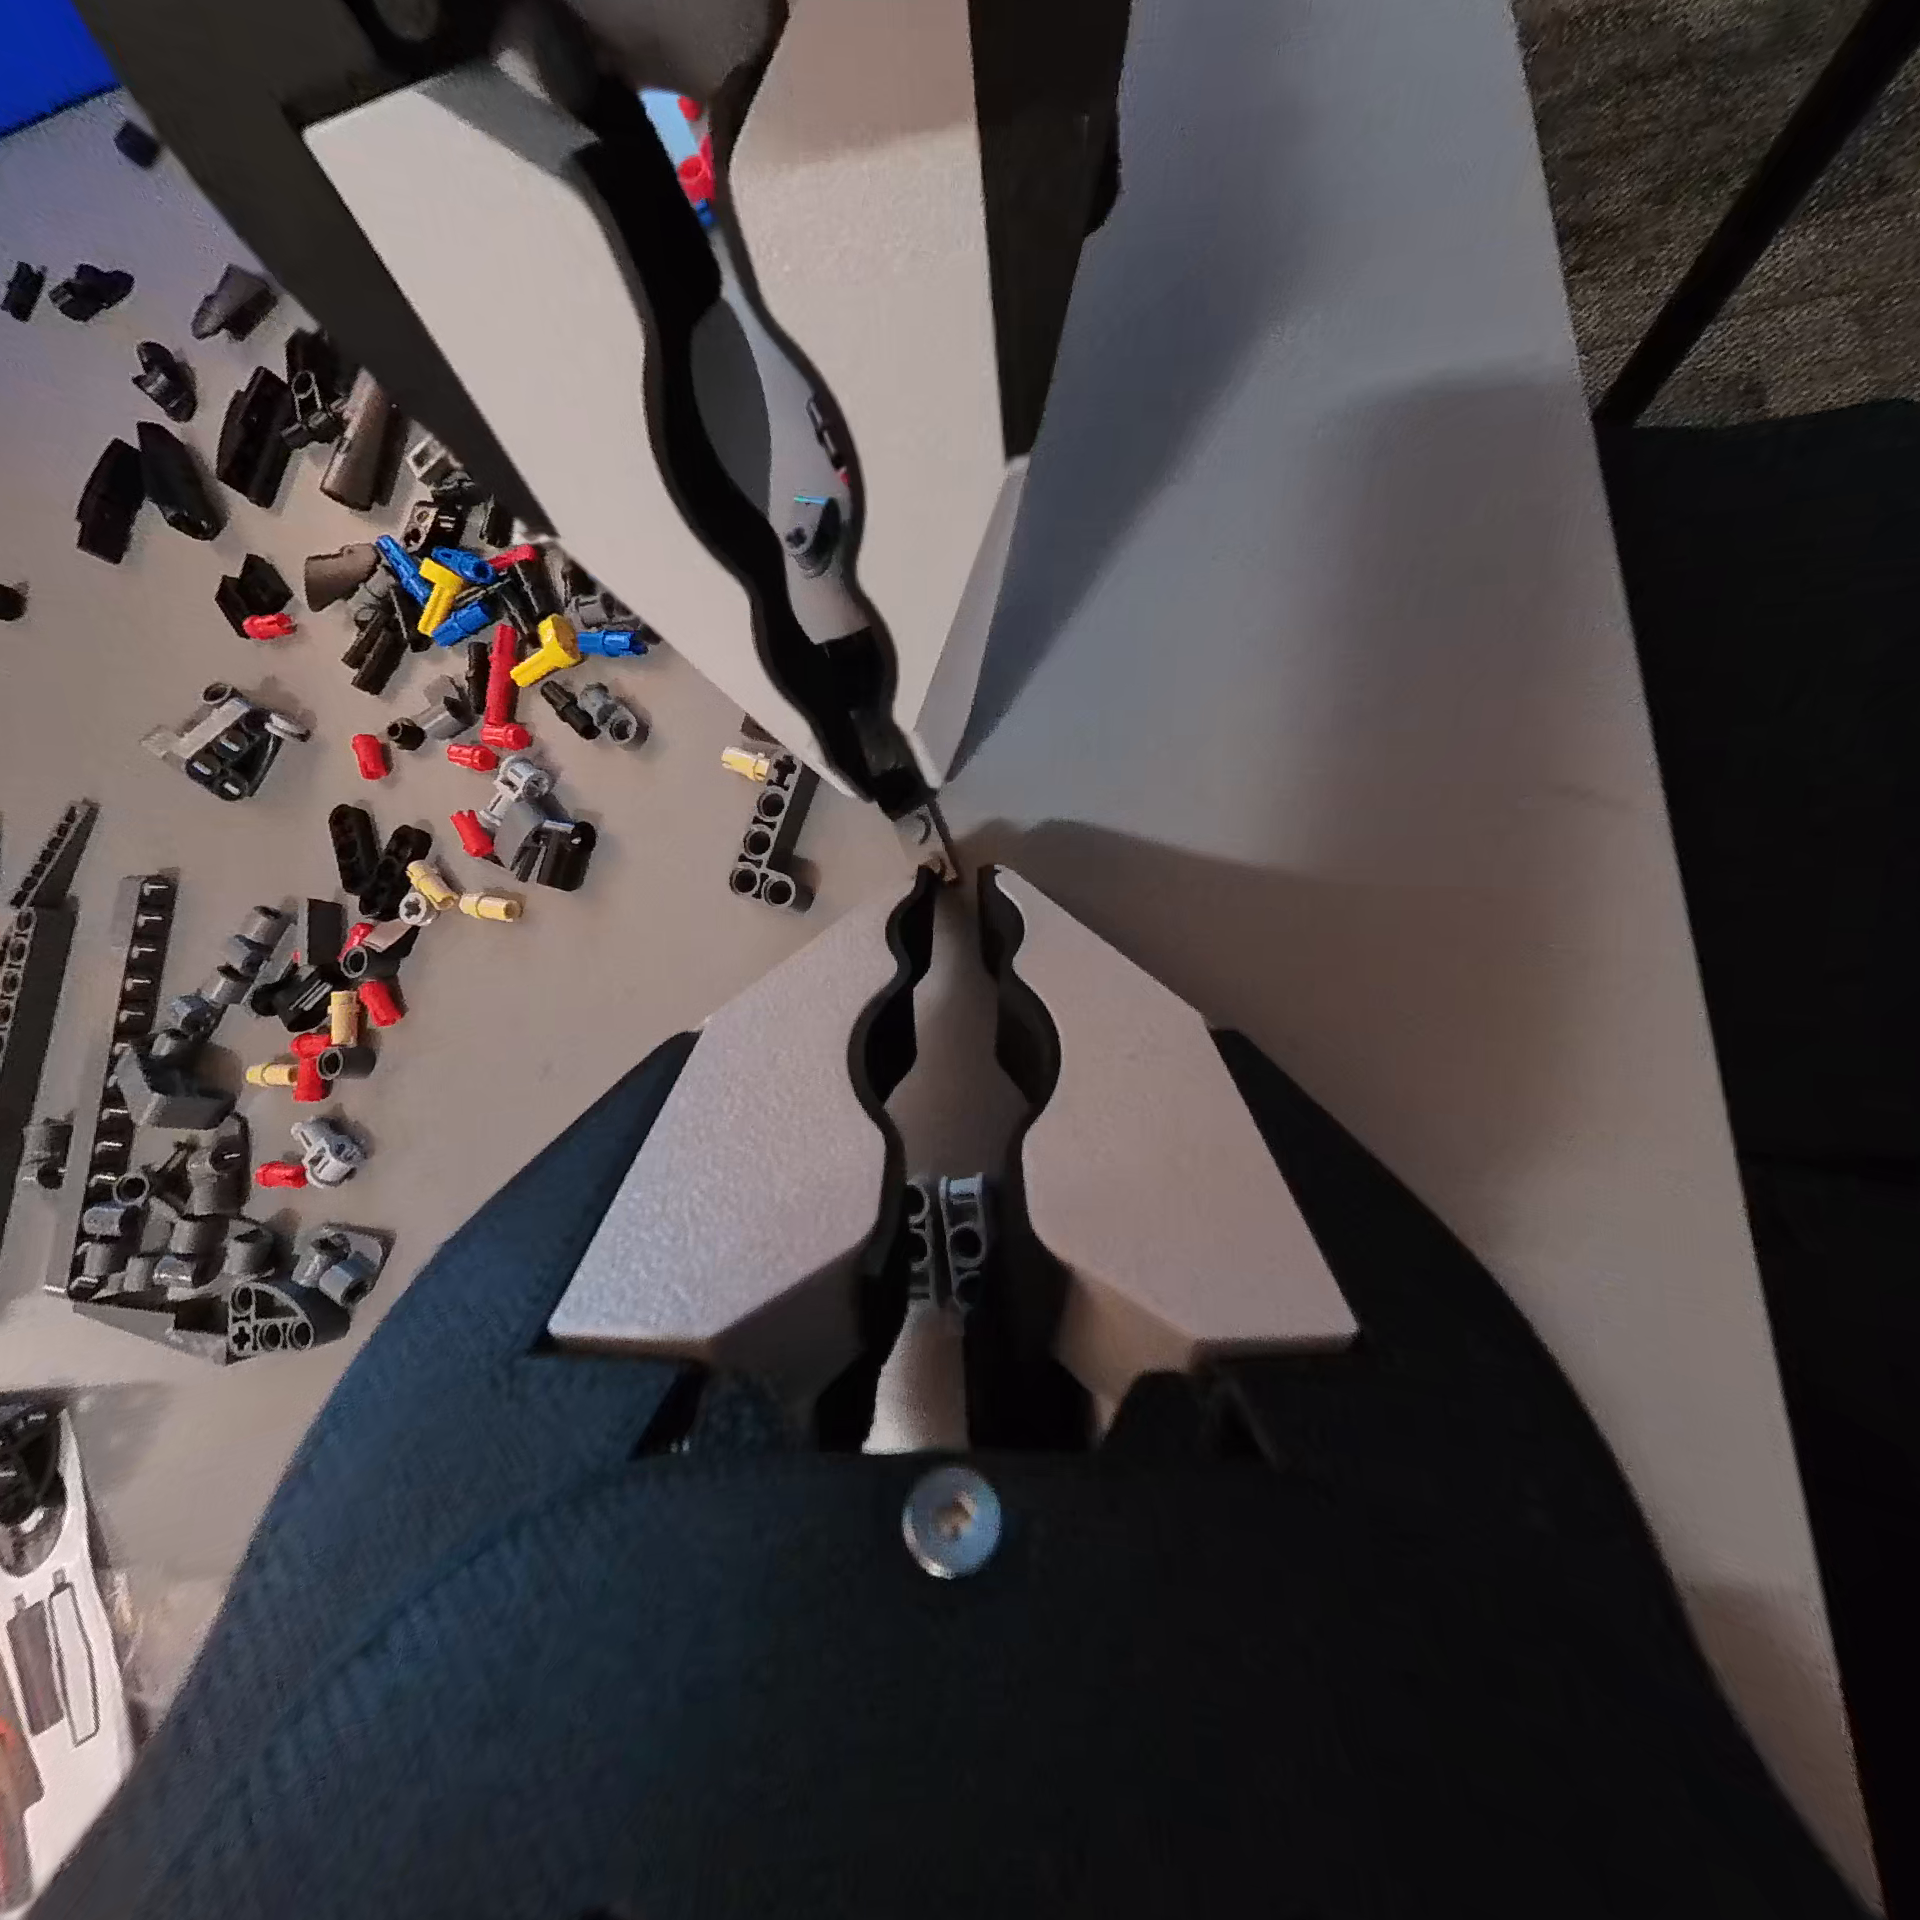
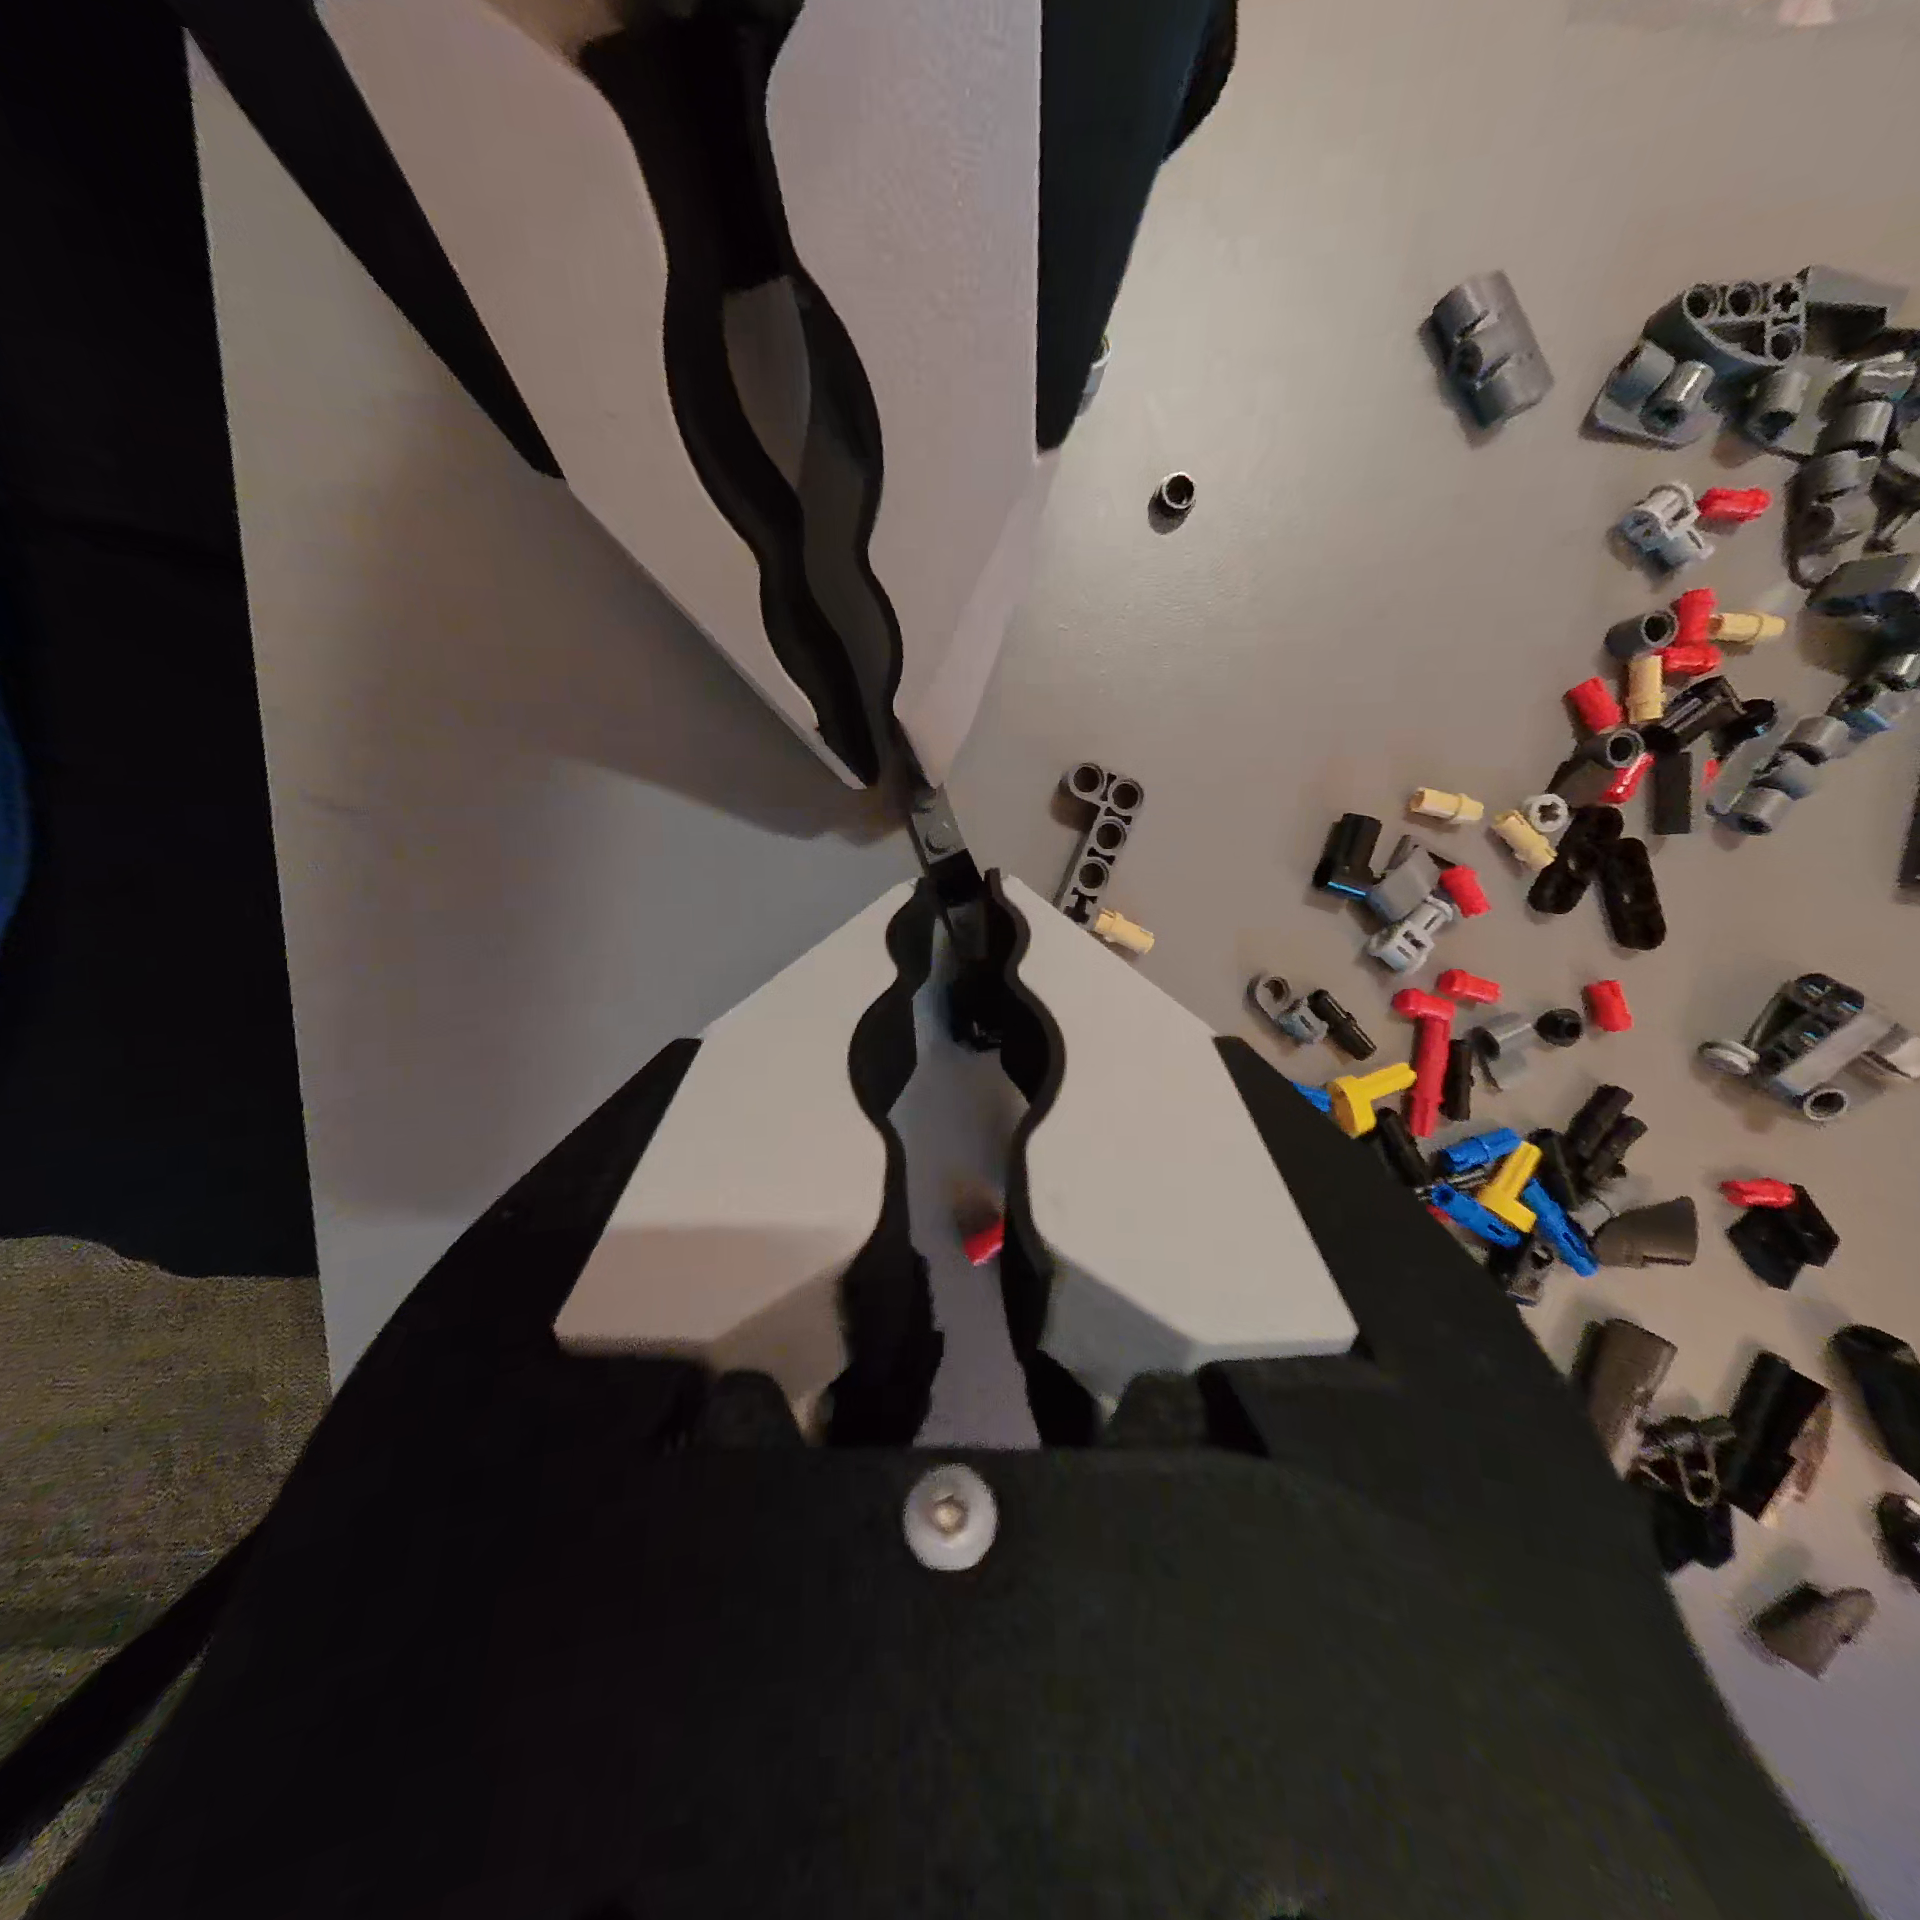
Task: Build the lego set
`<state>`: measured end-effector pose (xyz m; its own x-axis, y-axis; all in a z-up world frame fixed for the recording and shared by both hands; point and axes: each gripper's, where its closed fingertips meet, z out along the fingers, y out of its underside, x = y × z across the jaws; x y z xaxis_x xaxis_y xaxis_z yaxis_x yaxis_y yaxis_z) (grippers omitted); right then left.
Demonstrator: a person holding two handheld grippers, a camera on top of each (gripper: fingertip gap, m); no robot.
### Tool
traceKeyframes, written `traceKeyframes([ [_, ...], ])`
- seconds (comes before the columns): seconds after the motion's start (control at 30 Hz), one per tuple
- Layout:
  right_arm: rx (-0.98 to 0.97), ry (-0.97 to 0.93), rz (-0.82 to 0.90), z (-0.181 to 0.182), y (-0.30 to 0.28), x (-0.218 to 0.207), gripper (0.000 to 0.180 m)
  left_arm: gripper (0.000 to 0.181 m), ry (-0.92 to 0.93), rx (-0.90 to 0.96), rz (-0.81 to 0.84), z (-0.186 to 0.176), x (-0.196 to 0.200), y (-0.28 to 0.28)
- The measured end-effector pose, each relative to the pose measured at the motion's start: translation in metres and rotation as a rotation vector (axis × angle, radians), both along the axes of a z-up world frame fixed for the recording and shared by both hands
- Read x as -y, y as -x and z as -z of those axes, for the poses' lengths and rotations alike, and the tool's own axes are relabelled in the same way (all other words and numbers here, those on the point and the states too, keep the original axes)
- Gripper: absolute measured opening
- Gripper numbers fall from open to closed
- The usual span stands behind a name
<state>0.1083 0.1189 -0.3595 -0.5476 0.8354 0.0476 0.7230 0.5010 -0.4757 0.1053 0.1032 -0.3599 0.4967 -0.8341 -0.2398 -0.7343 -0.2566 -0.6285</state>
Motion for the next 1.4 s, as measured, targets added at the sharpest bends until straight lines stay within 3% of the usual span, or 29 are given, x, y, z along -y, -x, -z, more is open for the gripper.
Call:
traceKeyframes([
  [0.17, -0.036, 0.044, -0.021, 0.001, 0.004, 0.001, 0.012, 0.003, -0.005, -0.012, 0.012, 0.0, -0.003, 0.001],
  [0.7, -0.079, 0.122, 0.015, 0.001, 0.003, 0.002, 0.005, 0.003, 0.032, 0.037, -0.029, 0.0, -0.012, 0.0],
  [1.4, -0.08, 0.2, 0.242, 0.002, 0.003, 0.002, 0.004, 0.004, 0.032, 0.033, -0.053, 0.001, -0.012, 0.001],
])
